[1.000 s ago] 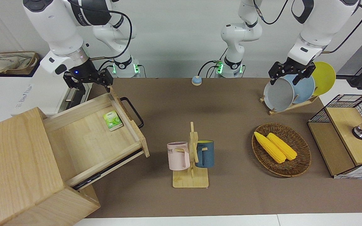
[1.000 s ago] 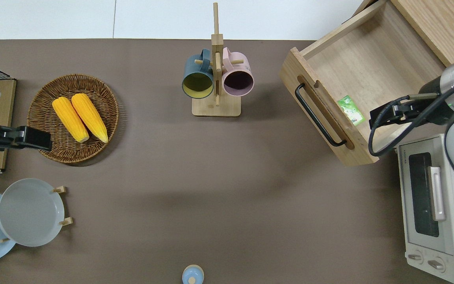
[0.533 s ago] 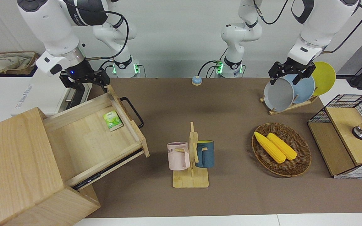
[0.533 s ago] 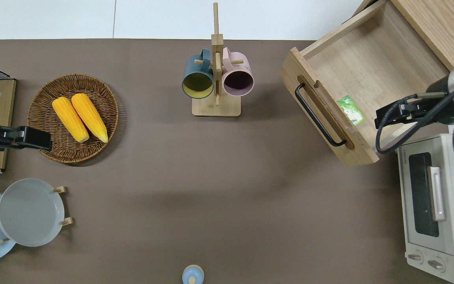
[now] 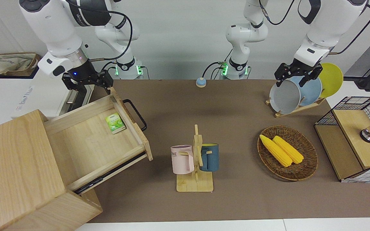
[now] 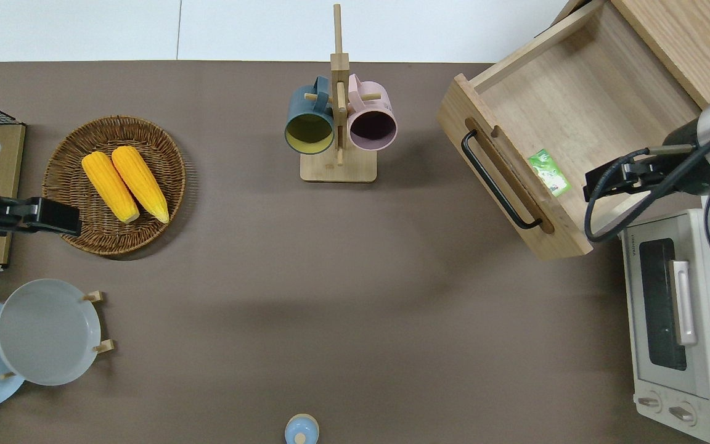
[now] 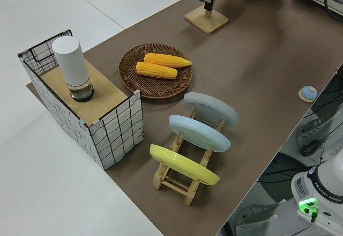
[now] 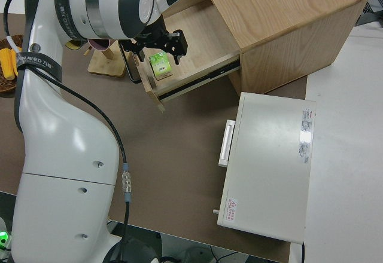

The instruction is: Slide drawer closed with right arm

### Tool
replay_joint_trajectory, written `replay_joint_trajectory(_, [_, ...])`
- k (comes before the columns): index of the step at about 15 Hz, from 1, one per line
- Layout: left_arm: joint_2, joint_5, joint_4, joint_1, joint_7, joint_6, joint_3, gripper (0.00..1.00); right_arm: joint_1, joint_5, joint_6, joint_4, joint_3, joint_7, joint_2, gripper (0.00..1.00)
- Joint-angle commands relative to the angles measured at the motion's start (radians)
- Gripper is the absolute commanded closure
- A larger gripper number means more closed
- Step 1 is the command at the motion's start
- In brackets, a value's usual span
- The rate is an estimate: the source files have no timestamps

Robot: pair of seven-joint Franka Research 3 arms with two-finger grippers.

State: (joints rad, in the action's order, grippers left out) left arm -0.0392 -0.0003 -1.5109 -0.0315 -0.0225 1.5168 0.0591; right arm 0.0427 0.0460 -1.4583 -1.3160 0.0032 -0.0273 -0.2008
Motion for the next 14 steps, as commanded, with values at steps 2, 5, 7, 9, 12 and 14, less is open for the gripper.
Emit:
replay_joint_trajectory(2, [-0.011, 0.017, 0.024, -0.005, -0.010, -0.020, 0.007, 0.01, -0.006, -0.020, 0.006, -0.002, 0.009, 0.030, 0.008, 0.030])
replay_joint_trajectory(5, [-0.011, 0.017, 0.024, -0.005, -0.010, -0.020, 0.007, 0.01, -0.006, -0.055, 0.006, -0.002, 0.014, 0.056, 0.008, 0.173])
replay_joint_trajectory(7, [-0.011, 0.017, 0.024, -0.005, -0.010, -0.020, 0.007, 0.01, -0.006, -0.097, 0.006, -0.002, 0.017, 0.119, 0.008, 0.187])
replay_joint_trajectory(9, [-0.011, 0.017, 0.024, -0.005, -0.010, -0.020, 0.007, 0.01, -0.006, -0.103, -0.002, -0.002, 0.017, 0.130, 0.008, 0.189])
replay_joint_trajectory(12, [-0.011, 0.017, 0.026, -0.005, -0.010, -0.020, 0.007, 0.01, -0.006, -0.103, 0.002, -0.002, 0.017, 0.132, 0.008, 0.528])
replay_joint_trajectory(14, [-0.011, 0.017, 0.026, -0.005, -0.010, -0.020, 0.007, 0.01, -0.007, -0.103, 0.004, -0.002, 0.017, 0.132, 0.008, 0.830])
